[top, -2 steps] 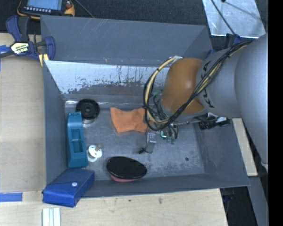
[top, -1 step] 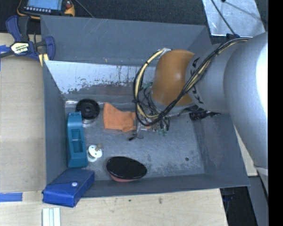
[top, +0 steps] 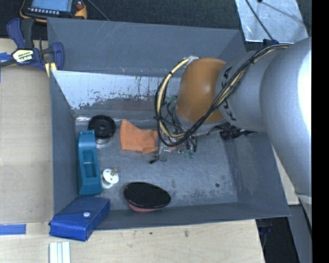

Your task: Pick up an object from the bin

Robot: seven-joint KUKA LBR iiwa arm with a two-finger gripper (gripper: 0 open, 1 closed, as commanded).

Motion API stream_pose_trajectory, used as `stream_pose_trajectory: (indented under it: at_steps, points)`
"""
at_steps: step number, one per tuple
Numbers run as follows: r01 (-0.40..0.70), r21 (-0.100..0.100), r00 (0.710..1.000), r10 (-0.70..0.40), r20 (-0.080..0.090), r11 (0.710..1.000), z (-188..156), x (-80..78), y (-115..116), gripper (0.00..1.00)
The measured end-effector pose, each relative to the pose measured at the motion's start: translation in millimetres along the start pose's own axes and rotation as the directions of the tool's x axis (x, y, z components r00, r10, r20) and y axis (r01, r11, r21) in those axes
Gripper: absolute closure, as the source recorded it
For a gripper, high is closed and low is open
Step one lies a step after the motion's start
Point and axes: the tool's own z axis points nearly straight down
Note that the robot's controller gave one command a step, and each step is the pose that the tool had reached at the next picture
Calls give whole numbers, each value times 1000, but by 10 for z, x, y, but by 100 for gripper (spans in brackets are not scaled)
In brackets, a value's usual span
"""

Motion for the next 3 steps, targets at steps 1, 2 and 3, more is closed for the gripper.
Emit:
stream_pose_trajectory:
  at_steps: [1, 2, 3]
  points:
    - [97, -3, 995, -97, 4, 995, -3, 99, -117, 100]
    - [180, 1, 984, -180, -10, 984, -496, 109, -142, 100]
    - [119, 0, 993, -119, -3, 993, -1363, -107, -286, 100]
